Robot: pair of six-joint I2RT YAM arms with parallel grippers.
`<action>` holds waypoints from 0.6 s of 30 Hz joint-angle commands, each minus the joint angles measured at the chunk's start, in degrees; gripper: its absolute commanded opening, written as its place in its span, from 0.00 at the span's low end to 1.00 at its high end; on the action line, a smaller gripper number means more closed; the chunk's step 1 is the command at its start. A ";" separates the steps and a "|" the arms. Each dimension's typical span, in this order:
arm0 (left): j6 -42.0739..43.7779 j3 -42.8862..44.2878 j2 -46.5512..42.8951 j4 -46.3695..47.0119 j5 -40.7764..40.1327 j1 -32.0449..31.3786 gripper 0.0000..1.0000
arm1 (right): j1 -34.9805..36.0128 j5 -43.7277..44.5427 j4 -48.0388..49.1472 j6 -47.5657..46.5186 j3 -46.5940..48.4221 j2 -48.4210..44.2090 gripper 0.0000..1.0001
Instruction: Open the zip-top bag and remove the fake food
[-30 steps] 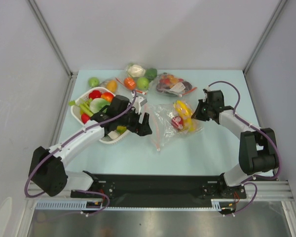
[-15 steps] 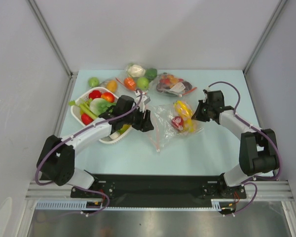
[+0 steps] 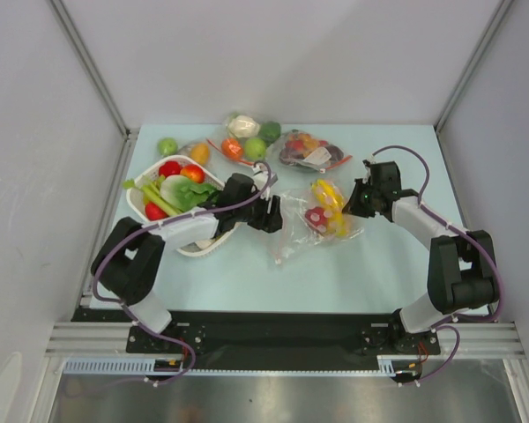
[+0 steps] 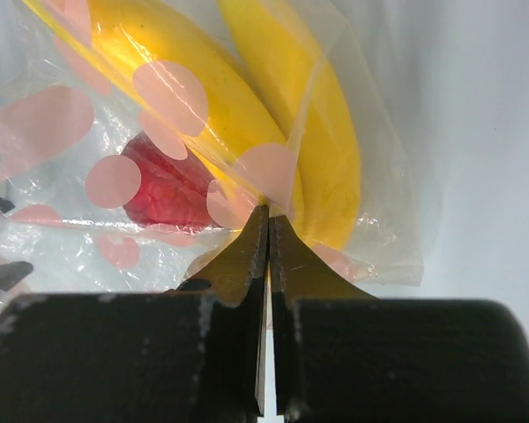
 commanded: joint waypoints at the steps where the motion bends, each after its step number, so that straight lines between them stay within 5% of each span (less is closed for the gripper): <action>1: -2.12 0.10 1.84 8.55 1.05 -2.16 0.65 | 0.79 0.62 -4.56 -1.04 -1.74 2.08 0.00; 18: -8.28 3.71 12.66 23.66 5.36 -5.60 0.87 | 5.88 2.21 -3.85 -0.08 -1.92 8.32 0.00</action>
